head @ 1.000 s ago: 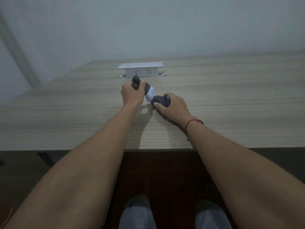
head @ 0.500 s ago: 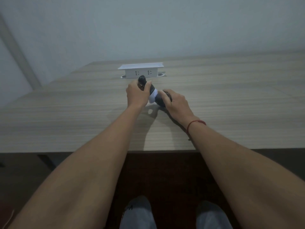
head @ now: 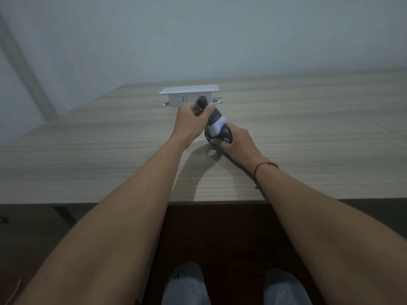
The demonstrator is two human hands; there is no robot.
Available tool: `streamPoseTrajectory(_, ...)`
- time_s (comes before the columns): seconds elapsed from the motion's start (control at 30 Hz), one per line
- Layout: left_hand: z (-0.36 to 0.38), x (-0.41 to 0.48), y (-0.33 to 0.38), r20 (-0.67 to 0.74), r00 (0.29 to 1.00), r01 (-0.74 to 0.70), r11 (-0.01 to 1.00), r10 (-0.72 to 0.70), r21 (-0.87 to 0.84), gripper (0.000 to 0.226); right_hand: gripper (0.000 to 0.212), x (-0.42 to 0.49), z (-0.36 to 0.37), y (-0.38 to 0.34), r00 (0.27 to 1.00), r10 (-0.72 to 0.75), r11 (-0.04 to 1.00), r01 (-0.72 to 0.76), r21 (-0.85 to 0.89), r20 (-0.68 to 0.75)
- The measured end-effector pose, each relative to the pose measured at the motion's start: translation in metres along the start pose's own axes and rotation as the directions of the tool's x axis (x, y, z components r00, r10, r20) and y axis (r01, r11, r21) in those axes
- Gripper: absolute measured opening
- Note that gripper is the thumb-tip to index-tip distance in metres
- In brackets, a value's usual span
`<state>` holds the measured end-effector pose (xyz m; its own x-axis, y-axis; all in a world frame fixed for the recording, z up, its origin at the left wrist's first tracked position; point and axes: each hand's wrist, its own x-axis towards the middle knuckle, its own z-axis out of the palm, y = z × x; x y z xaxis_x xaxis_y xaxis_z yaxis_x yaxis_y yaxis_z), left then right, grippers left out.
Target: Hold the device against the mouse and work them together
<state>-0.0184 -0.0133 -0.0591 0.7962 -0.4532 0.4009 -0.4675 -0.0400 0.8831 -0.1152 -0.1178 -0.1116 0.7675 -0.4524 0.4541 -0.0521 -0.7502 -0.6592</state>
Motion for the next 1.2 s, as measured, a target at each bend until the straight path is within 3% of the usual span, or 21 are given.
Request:
streamPoseTrajectory(0.13, -0.003, 0.006, -0.002, -0.088, 0.994, -0.022, 0.919, 0.062, 0.393, 0.029, 0.038, 0.0, 0.002, 0.0, 1.0, -0.025, 1.0, 0.025, -0.014, 0.005)
streamPoseTrajectory(0.2, -0.005, 0.008, 0.003, -0.086, 0.987, -0.076, 0.86, 0.137, 0.504, 0.032, 0.039, 0.0, 0.001, 0.001, 1.0, -0.012, 1.0, 0.012, 0.008, -0.012)
streamPoseTrajectory(0.3, 0.007, -0.001, 0.017, 0.015, 0.95, -0.283, 0.842, 0.311, 0.458, 0.032, 0.037, 0.002, 0.001, 0.003, 0.997, 0.073, 0.993, -0.07, 0.094, -0.03)
streamPoseTrajectory(0.37, 0.014, -0.013, 0.014, 0.036, 0.938, -0.329, 0.853, 0.345, 0.404, 0.028, 0.032, 0.0, 0.001, 0.001, 0.992, 0.125, 0.981, -0.12, 0.15, -0.024)
streamPoseTrajectory(0.53, -0.003, -0.018, -0.006, -0.11, 0.95, -0.209, 0.857, 0.292, 0.471, 0.025, 0.01, -0.004, -0.004, 0.001, 0.995, 0.104, 0.989, -0.104, 0.108, 0.011)
streamPoseTrajectory(0.63, -0.002, -0.02, 0.005, -0.163, 0.94, -0.236, 0.915, 0.3, 0.327, 0.025, 0.013, -0.002, -0.001, 0.003, 0.993, 0.119, 0.99, -0.118, 0.075, 0.002)
streamPoseTrajectory(0.73, 0.01, -0.031, 0.003, -0.12, 0.942, -0.272, 0.92, 0.315, 0.281, 0.025, 0.013, -0.002, 0.0, 0.002, 0.993, 0.118, 0.992, -0.118, 0.047, -0.008)
streamPoseTrajectory(0.9, -0.003, -0.023, 0.0, -0.166, 0.95, -0.169, 0.882, 0.265, 0.441, 0.024, 0.015, -0.003, 0.0, 0.0, 0.993, 0.117, 0.993, -0.116, 0.021, -0.005)
streamPoseTrajectory(1.07, 0.018, -0.029, 0.007, -0.072, 0.935, -0.31, 0.898, 0.348, 0.311, 0.021, 0.014, 0.001, 0.004, 0.004, 0.99, 0.14, 0.99, -0.139, 0.023, -0.017)
streamPoseTrajectory(1.2, 0.008, -0.016, -0.005, -0.144, 0.957, -0.168, 0.885, 0.252, 0.434, 0.028, 0.018, -0.001, 0.003, 0.003, 0.993, 0.121, 0.993, -0.121, 0.008, 0.002)
